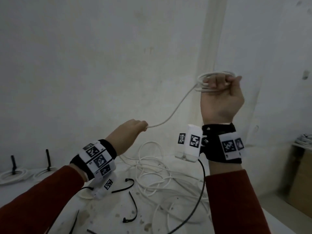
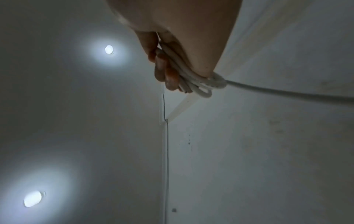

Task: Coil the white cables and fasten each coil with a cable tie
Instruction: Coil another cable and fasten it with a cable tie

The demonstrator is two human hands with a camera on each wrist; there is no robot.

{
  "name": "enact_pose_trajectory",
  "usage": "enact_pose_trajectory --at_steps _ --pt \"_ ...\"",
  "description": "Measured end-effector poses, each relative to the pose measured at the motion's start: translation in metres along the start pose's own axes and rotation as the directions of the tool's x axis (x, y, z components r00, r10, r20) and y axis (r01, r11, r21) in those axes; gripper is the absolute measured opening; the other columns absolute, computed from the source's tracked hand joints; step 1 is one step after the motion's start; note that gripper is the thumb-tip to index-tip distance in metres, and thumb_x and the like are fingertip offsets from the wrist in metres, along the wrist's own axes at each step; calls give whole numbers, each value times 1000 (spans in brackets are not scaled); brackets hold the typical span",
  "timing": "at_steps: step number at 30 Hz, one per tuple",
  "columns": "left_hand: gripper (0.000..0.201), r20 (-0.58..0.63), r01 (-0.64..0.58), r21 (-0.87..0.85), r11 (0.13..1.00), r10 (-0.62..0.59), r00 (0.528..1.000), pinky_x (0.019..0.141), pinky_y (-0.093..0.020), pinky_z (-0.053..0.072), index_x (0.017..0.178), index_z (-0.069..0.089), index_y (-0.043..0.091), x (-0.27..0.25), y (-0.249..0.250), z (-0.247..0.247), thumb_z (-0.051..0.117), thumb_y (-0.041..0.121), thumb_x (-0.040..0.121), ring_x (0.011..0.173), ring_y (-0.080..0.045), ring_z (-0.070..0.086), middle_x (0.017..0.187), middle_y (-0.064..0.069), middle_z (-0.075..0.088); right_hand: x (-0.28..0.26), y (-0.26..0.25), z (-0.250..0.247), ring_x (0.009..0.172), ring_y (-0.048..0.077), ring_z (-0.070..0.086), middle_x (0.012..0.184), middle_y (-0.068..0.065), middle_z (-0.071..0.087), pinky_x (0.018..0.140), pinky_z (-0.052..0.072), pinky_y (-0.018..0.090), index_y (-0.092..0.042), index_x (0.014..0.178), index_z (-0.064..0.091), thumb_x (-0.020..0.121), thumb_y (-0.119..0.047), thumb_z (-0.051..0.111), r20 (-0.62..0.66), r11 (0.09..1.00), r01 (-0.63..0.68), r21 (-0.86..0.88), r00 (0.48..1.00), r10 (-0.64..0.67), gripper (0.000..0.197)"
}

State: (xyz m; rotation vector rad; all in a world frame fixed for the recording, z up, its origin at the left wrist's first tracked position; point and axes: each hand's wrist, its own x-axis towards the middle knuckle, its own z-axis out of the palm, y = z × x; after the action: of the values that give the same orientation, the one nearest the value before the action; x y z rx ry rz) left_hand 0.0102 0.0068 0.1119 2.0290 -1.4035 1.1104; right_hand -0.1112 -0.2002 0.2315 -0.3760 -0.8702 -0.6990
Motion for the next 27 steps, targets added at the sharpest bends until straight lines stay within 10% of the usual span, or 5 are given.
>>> enact_pose_trajectory --at_steps 4,10,13,20,27 --pt "24 42 -148 116 982 144 989 55 -24 36 95 42 18 3 7 -4 54 0 84 65 -19 46 73 -8 57 3 20 -12 54 15 42 58 -1 48 56 39 25 -10 79 40 103 -18 31 33 845 34 -533 999 -20 27" --pt "10 -17 -204 134 970 208 978 59 -17 25 92 41 18 12 5 -23 40 9 88 67 -15 40 72 -7 57 -17 36 -39 57 9 52 66 -3 55 59 44 27 -19 83 42 103 -20 38 262 -90 314 -945 895 362 20" --pt "8 -72 -162 118 980 171 983 60 -22 34 92 42 19 14 -2 -37 37 14 90 68 -15 39 75 -9 58 -27 30 -41 61 14 56 66 -6 58 61 44 31 -14 87 44 102 -26 40 129 -331 413 -848 768 628 20" --pt "6 -97 -193 118 974 205 974 63 -25 32 95 44 18 24 -11 -45 38 18 93 71 -15 40 78 -11 58 -59 29 -34 46 5 39 52 -9 45 54 33 17 -23 58 45 91 -67 17 41 -147 234 -961 645 763 62" --pt "20 -241 -58 -192 980 10 971 67 -2 34 111 49 15 23 8 -32 35 20 97 67 -1 38 78 8 49 -69 34 -23 34 8 16 37 -9 25 44 11 24 -22 47 40 85 -66 28 -42 321 -426 -846 653 756 60"
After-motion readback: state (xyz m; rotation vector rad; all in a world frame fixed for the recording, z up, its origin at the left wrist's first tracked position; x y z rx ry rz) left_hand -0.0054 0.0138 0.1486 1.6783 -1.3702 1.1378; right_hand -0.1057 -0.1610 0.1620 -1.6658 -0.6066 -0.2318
